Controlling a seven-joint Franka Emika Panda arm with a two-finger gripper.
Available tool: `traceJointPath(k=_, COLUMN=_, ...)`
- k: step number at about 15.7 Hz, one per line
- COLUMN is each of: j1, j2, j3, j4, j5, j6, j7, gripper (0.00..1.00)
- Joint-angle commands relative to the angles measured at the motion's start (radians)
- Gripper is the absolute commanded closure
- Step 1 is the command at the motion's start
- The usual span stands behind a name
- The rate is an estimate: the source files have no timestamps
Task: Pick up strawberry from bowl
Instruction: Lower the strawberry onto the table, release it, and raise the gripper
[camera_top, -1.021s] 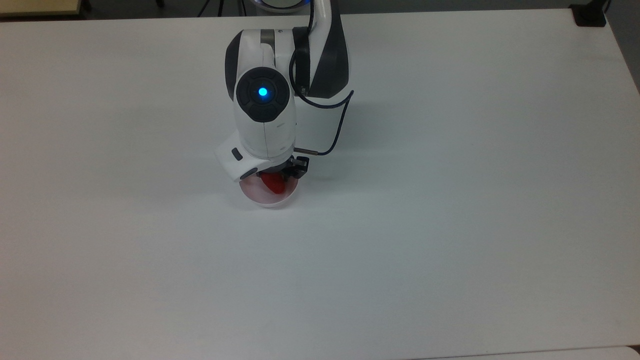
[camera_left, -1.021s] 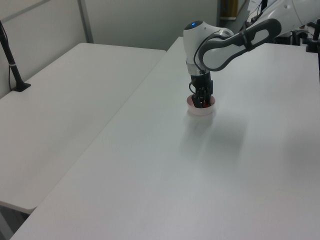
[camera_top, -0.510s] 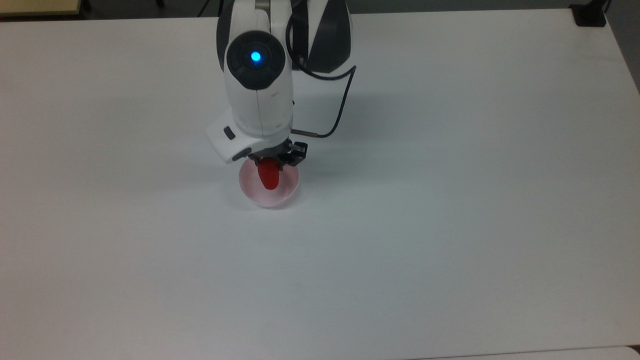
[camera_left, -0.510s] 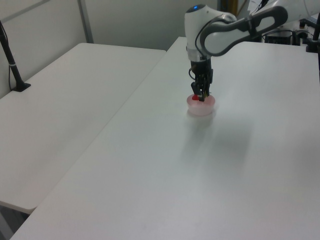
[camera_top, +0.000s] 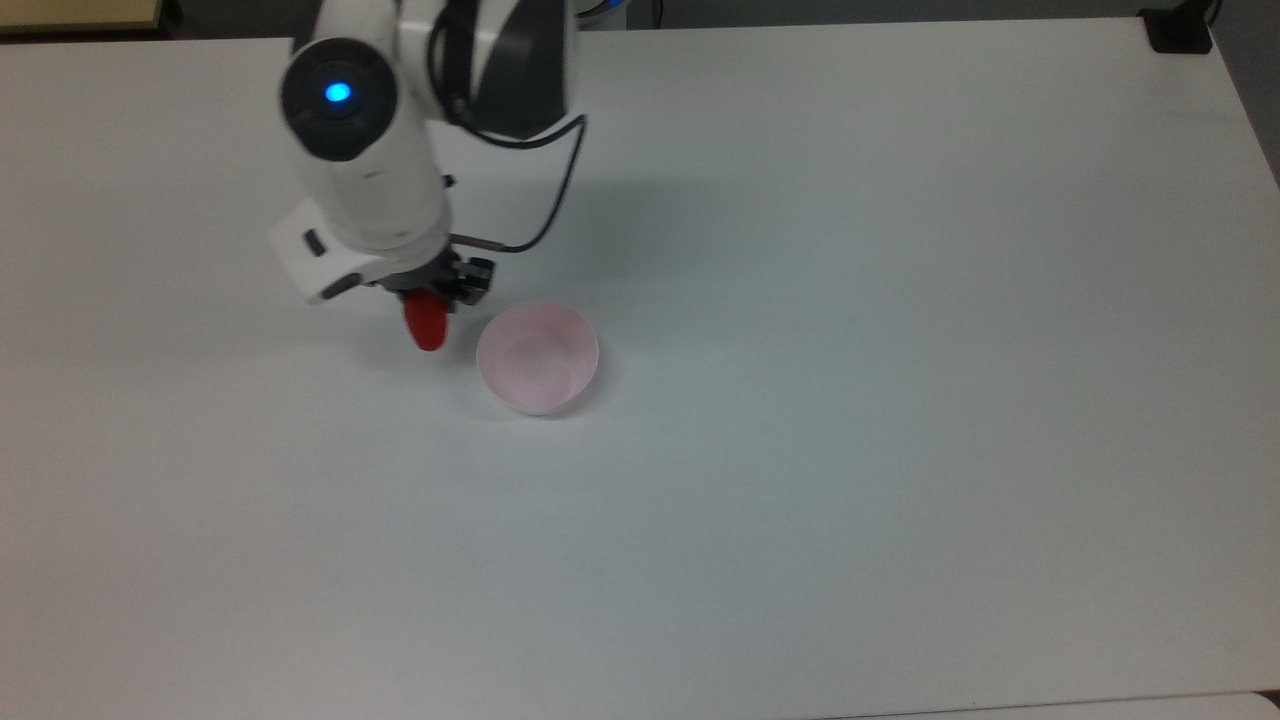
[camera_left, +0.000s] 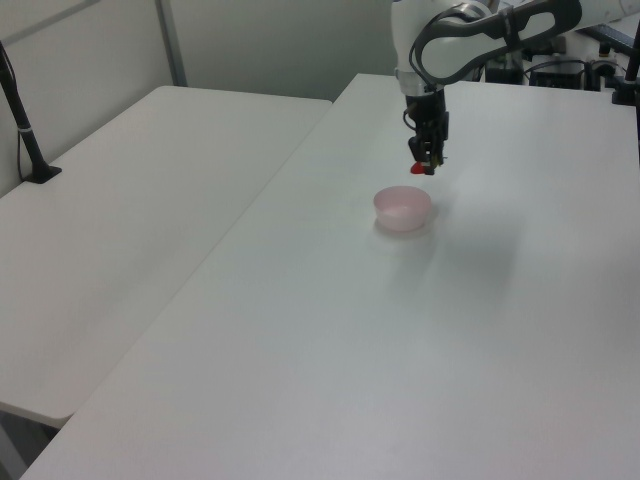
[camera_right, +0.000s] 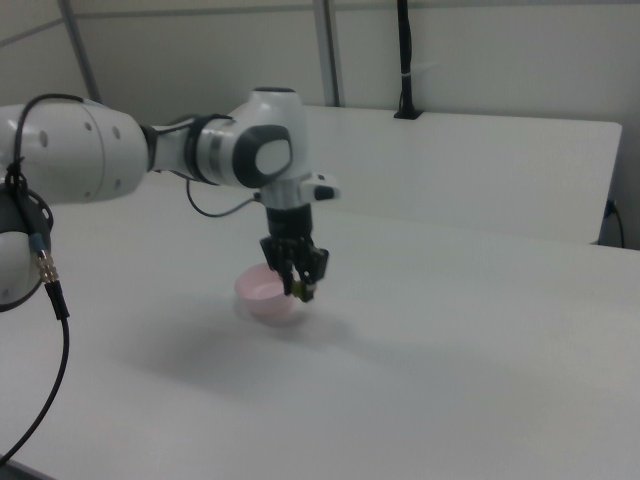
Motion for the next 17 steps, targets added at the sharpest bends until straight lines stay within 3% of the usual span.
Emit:
traceJointPath(k=1, j1=-0.044, j2=0.028, j3=0.000, j4=-0.033, j5=-0.057, j6=0.038, j7=-0.029, gripper=0.57)
traceJointPath(k=3, j1=-0.061, j2=0.045, j3=-0.001, j4=-0.038, j5=-0.068, j6=0.067, j7=-0.029, gripper=0.56)
traceJointPath(k=5, j1=-0.079, j2=0.050, j3=-0.001, j4=-0.038, j5=-0.093, j6=0.075, j7=-0.031, gripper=0.43)
traceJointPath(k=8, j1=-0.081, j2=0.028, j3=-0.001, j4=-0.032, j5=-0.097, j6=0.060, j7=-0.023, gripper=0.00)
traceJointPath(k=13, j1=-0.058, j2=-0.120, j3=0.014, j4=-0.025, j5=-0.081, j6=-0.066, j7=-0.017, gripper=0.00)
traceJointPath(k=17, j1=0.042, j2=-0.272, j3=0.012, j4=-0.035, j5=-0.077, j6=-0.161, j7=0.058, gripper=0.00)
